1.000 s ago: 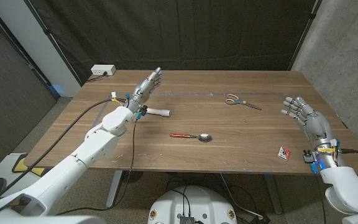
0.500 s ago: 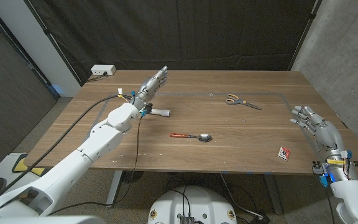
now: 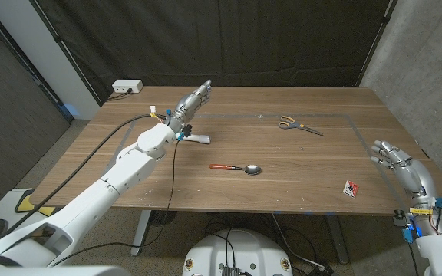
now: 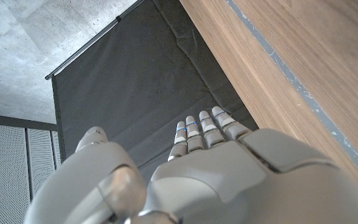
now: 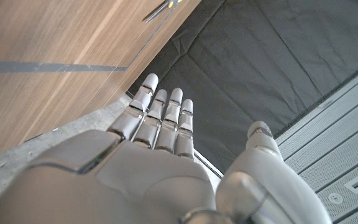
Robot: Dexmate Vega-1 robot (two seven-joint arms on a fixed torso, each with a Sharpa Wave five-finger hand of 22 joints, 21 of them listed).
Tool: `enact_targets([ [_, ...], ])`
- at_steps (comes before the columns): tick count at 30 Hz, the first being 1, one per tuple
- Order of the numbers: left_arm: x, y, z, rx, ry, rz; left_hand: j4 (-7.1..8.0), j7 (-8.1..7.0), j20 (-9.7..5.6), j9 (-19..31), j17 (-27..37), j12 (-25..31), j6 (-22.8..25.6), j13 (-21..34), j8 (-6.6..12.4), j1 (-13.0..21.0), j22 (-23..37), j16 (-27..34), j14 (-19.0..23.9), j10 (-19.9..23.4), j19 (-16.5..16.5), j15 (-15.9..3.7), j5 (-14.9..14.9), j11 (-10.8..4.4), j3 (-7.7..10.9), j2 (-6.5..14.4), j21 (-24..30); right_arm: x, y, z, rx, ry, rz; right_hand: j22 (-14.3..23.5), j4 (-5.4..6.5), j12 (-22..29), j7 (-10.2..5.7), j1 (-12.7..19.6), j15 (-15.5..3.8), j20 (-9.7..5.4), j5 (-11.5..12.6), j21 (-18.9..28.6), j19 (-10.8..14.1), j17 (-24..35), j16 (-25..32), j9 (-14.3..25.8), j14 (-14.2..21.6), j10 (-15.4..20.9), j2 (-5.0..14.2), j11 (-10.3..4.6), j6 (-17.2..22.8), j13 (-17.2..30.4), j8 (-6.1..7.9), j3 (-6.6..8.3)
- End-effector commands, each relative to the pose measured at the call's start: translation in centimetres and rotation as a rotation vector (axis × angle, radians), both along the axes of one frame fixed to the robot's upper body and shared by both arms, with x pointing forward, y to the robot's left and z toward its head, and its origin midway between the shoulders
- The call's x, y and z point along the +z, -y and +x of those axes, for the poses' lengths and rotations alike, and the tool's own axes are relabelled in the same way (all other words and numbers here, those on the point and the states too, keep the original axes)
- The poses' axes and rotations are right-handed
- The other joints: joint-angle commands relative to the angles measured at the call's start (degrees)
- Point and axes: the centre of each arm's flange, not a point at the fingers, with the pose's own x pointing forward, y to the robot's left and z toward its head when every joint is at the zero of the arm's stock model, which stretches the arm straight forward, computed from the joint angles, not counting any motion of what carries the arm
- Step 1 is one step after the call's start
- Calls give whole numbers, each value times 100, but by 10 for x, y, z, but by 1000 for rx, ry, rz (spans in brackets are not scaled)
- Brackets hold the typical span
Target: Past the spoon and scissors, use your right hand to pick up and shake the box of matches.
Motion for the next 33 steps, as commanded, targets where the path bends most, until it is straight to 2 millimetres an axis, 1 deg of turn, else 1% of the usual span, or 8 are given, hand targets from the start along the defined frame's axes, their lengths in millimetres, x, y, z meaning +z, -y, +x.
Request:
enact_targets([
  [1, 10, 8, 6, -8, 3, 25, -24, -2, -98, 27, 18, -3, 72, 13, 1, 3, 11, 0, 40, 33, -7, 10, -20, -12, 1, 32, -17, -9, 3, -11, -170, -41, -53, 12, -10, 33, 9, 90, -129, -316, -7, -12, 79, 13, 35, 28, 130, 116, -22, 14, 90, 6, 40, 41],
  [13, 15, 16, 10, -16, 8, 33, -20, -26, -89, 28, 19, -14, 98, 14, -5, 15, 12, -7, 45, 40, -18, -1, -30, -16, -4, 57, -25, -13, 3, -16, -292, -117, -149, 5, -113, -8, -57, 364, -142, -302, 48, -72, 96, 4, -14, 29, 142, 102, -35, -15, 4, 7, -15, 110],
  [16, 16, 17, 9, -18, 14, 33, -19, -30, -79, 28, 19, -15, 103, 14, -6, 17, 12, -10, 43, 44, -24, 4, -32, -23, -5, 63, -28, -12, 2, -16, -312, -126, -174, 3, -167, -9, -91, 560, -154, -295, 73, -101, 110, 3, -29, 30, 155, 135, -32, -61, 23, 11, -13, 165],
  [21, 19, 17, 6, -17, 22, 39, -17, -32, -78, 28, 19, -21, 105, 14, -12, 23, 12, -12, 46, 42, -25, 7, -36, -11, -5, 76, -29, -13, 1, -15, -327, -143, -203, 2, -213, -22, -145, 828, -192, -301, 101, -137, 133, 2, -40, 39, 192, 148, -41, -136, 49, 17, -6, 236],
  [24, 20, 17, 5, -16, 24, 42, -16, -31, -66, 29, 20, -24, 108, 15, -15, 27, 13, -14, 46, 43, -36, 4, -39, -33, -6, 84, -34, -14, -2, -14, -341, -157, -218, 2, -226, -31, -165, 940, -207, -300, 111, -151, 139, 2, -51, 39, 186, 142, -44, -141, 57, 18, -6, 266],
  [26, 20, 17, 4, -17, 24, 44, -15, -33, -64, 29, 20, -25, 108, 15, -17, 29, 13, -16, 44, 46, -38, 6, -41, -38, -6, 89, -35, -14, -4, -13, -357, -173, -235, 2, -238, -50, -177, 1105, -182, -290, 121, -185, 119, 1, -75, 42, 155, 118, -58, -157, 53, 21, -10, 304],
  [29, 21, 17, 3, -17, 24, 48, -14, -33, -66, 29, 20, -27, 113, 15, -18, 32, 13, -16, 49, 48, -39, 4, -44, -40, -7, 95, -35, -11, -8, -12, -383, -202, -281, 7, -218, -109, -191, 1350, -141, -244, 122, -282, 6, -4, -148, 51, -8, 16, -157, -152, 59, 25, -19, 321],
  [33, 21, 17, 1, -14, 24, 51, -13, -35, -65, 29, 20, -29, 117, 15, -21, 35, 13, -19, 46, 51, -40, -5, -47, -42, -7, 104, -36, -11, -10, -11, -370, -221, -308, 13, -169, -198, -231, 1478, -70, -196, 121, -389, -136, -1, -206, 61, -238, -177, -252, -144, -22, 30, -63, 299],
])
